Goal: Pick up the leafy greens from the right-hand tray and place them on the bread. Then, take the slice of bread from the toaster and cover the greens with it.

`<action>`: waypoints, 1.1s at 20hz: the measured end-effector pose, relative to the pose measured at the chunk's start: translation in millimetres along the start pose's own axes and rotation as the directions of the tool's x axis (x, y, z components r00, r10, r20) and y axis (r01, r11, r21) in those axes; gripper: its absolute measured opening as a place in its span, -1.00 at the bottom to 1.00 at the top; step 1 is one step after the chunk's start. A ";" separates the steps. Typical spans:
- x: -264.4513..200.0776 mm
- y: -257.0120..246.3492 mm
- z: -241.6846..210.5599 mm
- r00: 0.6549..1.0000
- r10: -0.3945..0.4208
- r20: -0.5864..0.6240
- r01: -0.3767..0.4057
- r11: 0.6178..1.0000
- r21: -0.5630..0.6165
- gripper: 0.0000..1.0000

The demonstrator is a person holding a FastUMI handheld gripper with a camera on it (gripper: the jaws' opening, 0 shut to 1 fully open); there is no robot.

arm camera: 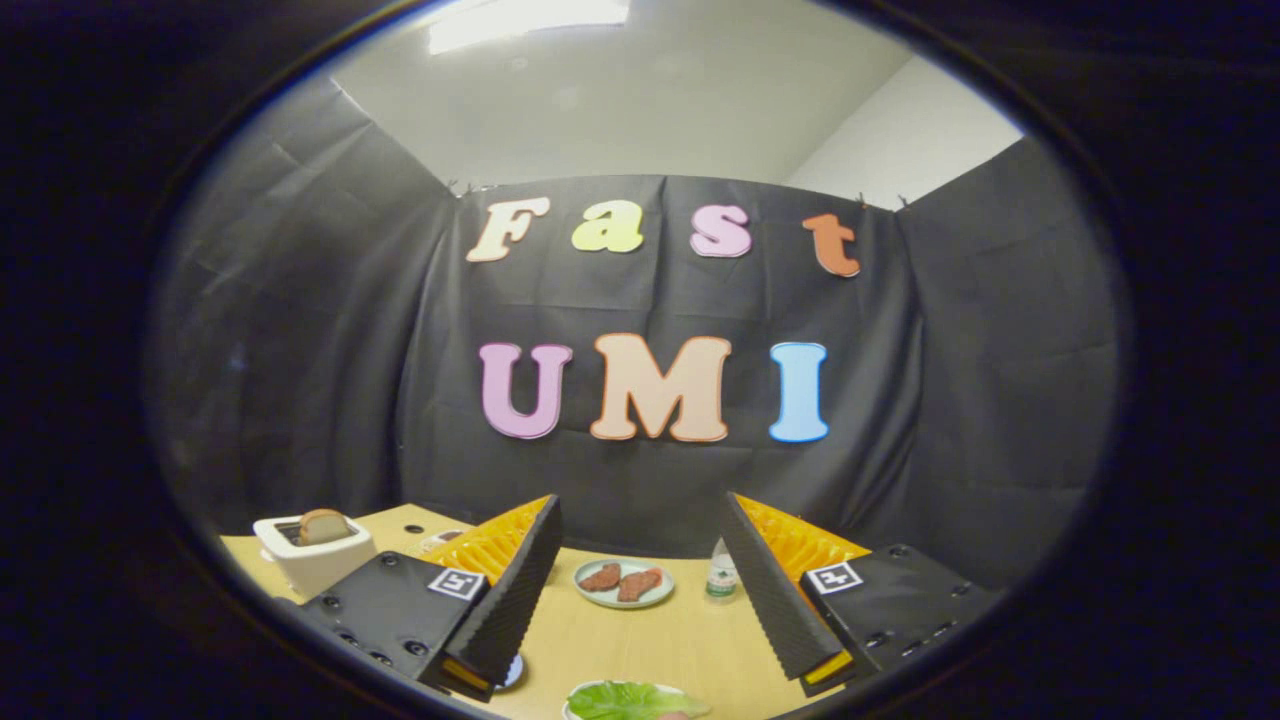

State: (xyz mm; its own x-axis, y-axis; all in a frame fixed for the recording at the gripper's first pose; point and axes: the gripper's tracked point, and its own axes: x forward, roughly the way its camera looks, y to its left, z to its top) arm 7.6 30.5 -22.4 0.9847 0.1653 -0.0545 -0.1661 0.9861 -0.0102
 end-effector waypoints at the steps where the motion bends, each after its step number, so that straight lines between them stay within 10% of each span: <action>1: 0.8 1.2 -3.5 1.000 0.017 -0.011 -0.017 1.000 -0.015 1.00; 9: 10.2 8.2 -56.5 0.967 0.183 -0.178 -0.201 0.976 -0.088 1.00; 22: 23.2 0.5 -145.9 0.801 0.398 -0.447 -0.476 0.876 -0.072 1.00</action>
State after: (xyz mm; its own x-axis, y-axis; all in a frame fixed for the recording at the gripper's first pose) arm 22.8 32.0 -169.3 0.6994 0.5168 -0.4937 -0.6181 0.7841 -0.0548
